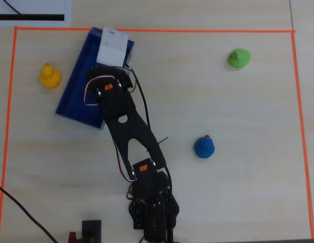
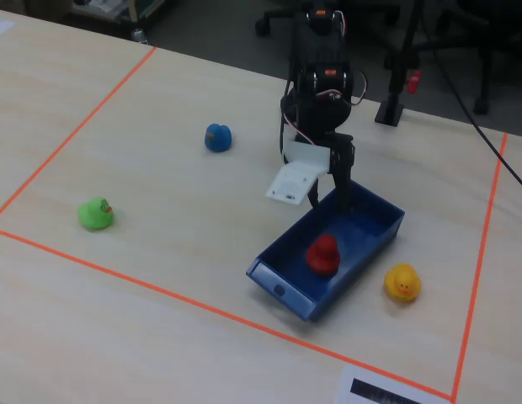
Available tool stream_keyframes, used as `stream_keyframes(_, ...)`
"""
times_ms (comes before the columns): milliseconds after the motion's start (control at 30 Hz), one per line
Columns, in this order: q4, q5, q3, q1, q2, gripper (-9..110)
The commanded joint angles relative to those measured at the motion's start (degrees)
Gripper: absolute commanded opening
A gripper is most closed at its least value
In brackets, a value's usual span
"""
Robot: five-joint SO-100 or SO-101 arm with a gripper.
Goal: Grasp red duck and put it into box.
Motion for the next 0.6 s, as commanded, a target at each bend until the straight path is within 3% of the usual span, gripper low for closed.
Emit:
stream_keyframes(0, -3.96, -0.35, 8.35, 0.00, 12.66, 0)
stream_keyframes(200, -9.05, -2.90, 36.39, 0.62, 43.86, 0)
stream_keyframes(567, -2.55, -10.11, 73.56, 10.72, 86.84, 0)
